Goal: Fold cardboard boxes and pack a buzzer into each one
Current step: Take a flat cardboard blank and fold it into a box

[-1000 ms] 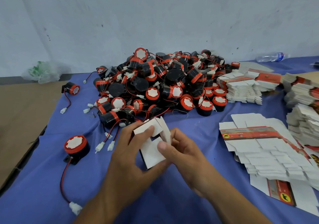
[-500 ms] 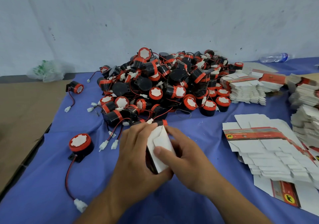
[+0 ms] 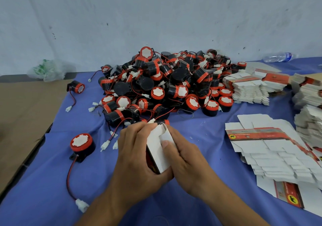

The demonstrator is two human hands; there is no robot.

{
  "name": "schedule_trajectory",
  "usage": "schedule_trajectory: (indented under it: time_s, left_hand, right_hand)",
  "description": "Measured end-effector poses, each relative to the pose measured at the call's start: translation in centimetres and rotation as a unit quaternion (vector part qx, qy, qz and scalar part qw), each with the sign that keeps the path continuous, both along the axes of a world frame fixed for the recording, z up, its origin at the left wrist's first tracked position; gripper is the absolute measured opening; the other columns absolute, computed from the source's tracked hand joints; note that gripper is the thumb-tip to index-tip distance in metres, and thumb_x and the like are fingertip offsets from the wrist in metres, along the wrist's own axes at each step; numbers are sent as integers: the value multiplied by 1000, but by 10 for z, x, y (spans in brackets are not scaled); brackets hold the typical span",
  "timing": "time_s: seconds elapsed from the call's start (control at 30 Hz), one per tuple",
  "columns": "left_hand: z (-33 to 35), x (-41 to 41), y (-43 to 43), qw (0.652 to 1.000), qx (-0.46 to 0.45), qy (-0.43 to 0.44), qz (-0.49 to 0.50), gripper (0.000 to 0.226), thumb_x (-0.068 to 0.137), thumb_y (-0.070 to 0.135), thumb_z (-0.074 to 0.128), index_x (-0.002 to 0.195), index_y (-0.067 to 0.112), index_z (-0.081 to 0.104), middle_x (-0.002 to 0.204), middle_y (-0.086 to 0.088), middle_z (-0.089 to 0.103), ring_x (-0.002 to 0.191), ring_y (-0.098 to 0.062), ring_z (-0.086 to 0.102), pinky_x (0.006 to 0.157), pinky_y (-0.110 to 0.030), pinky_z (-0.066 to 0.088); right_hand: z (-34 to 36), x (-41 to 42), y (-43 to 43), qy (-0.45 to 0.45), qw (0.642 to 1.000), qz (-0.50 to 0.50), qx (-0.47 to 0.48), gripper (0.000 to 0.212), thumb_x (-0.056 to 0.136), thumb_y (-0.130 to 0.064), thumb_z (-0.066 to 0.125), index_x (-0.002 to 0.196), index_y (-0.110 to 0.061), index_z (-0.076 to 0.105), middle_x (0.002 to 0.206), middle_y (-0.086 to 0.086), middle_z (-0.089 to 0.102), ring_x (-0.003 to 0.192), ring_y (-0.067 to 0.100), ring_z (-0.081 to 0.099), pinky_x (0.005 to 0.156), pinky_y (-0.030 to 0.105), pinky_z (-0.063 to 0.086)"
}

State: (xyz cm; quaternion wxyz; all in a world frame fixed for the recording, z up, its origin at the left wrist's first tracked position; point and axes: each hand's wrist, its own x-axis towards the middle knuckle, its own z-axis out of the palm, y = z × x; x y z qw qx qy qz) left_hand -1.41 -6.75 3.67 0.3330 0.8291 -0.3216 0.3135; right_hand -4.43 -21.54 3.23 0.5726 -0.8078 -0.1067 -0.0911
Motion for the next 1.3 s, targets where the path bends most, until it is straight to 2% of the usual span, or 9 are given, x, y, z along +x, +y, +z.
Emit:
schedule_trajectory:
  time_s: [0.1,0.3,0.47,0.63,0.8,0.93,1.03,1.2,1.3]
  left_hand:
    - [0,1,2,1000,4,1,8,76,68,44,74,125,-3,56,120,-11,50,112,-25,48,94,-44,46]
    - [0,0,1,1000,-13,25,6,75,70,47,73,126,0,56,121,-8,49,113,-23,47,96,-40,44]
    - [0,-1,1,1000,-19,8,-5,75,70,45,76,125,-2,55,122,-10,49,114,-27,47,95,-44,45]
    - [-1,-3,0,1000,-18,9,-17,74,68,44,75,125,1,54,124,-8,46,117,-25,46,95,-45,45]
    - [1,-4,1,999,-15,19,-35,76,71,47,73,127,1,53,127,-7,46,119,-23,45,102,-35,41]
    - [4,-2,6,991,-53,96,-78,77,74,50,71,135,12,46,134,3,44,127,-17,42,105,-22,34]
    - [4,-1,10,987,-56,111,-101,75,75,49,71,138,19,43,134,5,43,129,-17,43,105,-19,35]
    - [2,1,8,991,-45,78,-100,74,76,50,71,138,23,42,136,6,42,128,-18,43,104,-16,32]
    - [-2,0,5,990,-34,63,-122,82,76,57,71,141,20,36,143,11,33,133,-17,37,108,-18,29]
  right_hand:
    - [-1,1,2,25,999,29,32,41,97,-64,38,135,-75,25,135,-52,37,132,-21,32,101,1,29]
    - [0,2,5,46,990,60,119,41,95,-54,42,122,-83,31,135,-58,27,131,-30,19,100,-5,20]
    - [4,2,1,78,963,94,239,42,93,-34,56,124,-62,57,138,-32,53,133,-7,45,109,14,38]
    - [6,-2,-2,85,967,71,231,51,91,-21,65,137,-39,56,121,9,68,108,11,65,94,25,53]
    - [9,-2,-4,83,969,77,218,44,95,-32,58,138,-41,53,132,-20,63,124,-2,56,98,14,47]
    - [13,0,-13,112,945,99,291,34,96,-28,59,129,-34,66,136,-4,64,128,9,56,97,20,50]
    - [14,-1,-15,102,943,97,300,38,92,-24,65,128,-34,67,115,26,59,110,20,60,94,29,53]
    - [15,-2,-13,94,958,76,259,41,87,-28,74,126,-39,66,98,9,64,96,21,62,88,32,54]
    - [19,-4,-15,61,987,74,126,50,84,-30,76,130,-40,60,110,-2,71,105,20,68,89,40,58]
